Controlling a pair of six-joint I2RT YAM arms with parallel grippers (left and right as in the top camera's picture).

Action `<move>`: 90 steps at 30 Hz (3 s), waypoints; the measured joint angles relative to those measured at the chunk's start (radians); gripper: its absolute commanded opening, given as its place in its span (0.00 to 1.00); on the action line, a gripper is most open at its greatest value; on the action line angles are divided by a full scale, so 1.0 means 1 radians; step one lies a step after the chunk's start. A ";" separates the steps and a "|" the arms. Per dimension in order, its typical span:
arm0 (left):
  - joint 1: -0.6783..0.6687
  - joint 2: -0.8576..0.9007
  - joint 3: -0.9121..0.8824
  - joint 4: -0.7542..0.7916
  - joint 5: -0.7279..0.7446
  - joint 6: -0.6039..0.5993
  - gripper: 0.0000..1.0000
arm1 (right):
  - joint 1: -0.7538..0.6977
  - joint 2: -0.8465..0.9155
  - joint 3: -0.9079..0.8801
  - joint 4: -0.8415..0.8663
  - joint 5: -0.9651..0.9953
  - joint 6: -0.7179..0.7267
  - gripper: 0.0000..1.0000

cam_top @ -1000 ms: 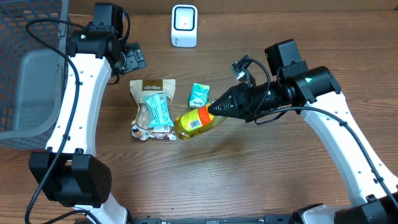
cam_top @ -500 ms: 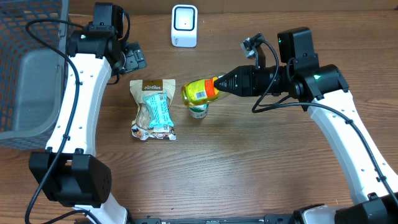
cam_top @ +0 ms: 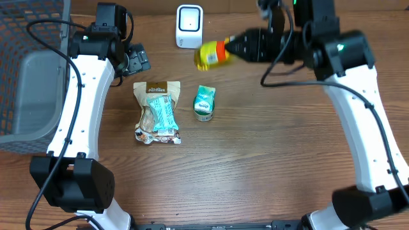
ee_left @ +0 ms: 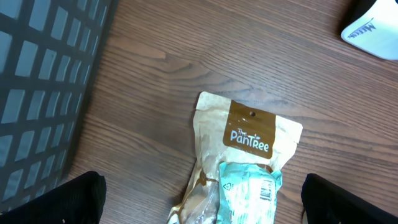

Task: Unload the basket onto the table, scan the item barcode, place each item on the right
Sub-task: 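Carry the yellow bottle to the scanner and hold it under it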

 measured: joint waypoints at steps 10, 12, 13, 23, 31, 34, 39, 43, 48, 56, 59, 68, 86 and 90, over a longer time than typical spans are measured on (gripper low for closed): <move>0.000 0.000 0.000 0.000 0.000 0.000 1.00 | 0.142 0.142 0.076 0.183 0.372 -0.304 0.04; 0.000 0.000 0.000 0.000 0.000 0.000 1.00 | 0.184 0.171 0.076 0.225 0.455 -0.408 0.04; 0.000 0.000 0.000 0.000 0.000 0.000 1.00 | 0.200 0.181 0.076 0.245 0.488 -0.454 0.04; 0.000 0.000 0.000 0.000 0.000 0.000 1.00 | 0.266 0.378 0.076 0.467 0.769 -0.826 0.04; 0.000 0.000 0.000 0.000 0.000 0.000 1.00 | 0.261 0.529 0.076 0.724 0.850 -0.999 0.04; 0.000 0.000 0.000 0.000 0.000 0.000 1.00 | 0.261 0.560 0.076 0.824 0.857 -1.029 0.04; 0.000 0.000 0.000 0.000 0.000 0.000 0.99 | 0.261 0.598 0.076 0.950 0.860 -1.051 0.04; 0.000 0.000 0.000 0.000 0.000 0.000 1.00 | 0.259 0.632 0.076 1.022 0.859 -1.079 0.04; 0.000 0.000 0.000 0.000 0.000 0.000 1.00 | 0.254 0.673 0.076 1.078 0.856 -1.117 0.04; 0.000 0.000 0.000 0.000 0.000 0.000 1.00 | 0.247 0.685 0.076 1.105 0.830 -1.136 0.04; 0.000 0.000 0.000 0.000 0.000 0.000 1.00 | 0.247 0.685 0.076 1.106 0.810 -1.136 0.04; 0.000 0.000 0.000 0.000 0.000 0.000 0.99 | 0.248 0.706 0.076 1.109 0.792 -1.136 0.04; 0.000 0.000 0.000 0.000 0.000 0.000 1.00 | 0.247 0.508 0.076 0.826 0.944 -0.814 0.04; 0.000 0.000 0.000 0.000 0.000 0.000 0.99 | 0.220 0.356 0.083 0.502 0.982 -0.528 0.04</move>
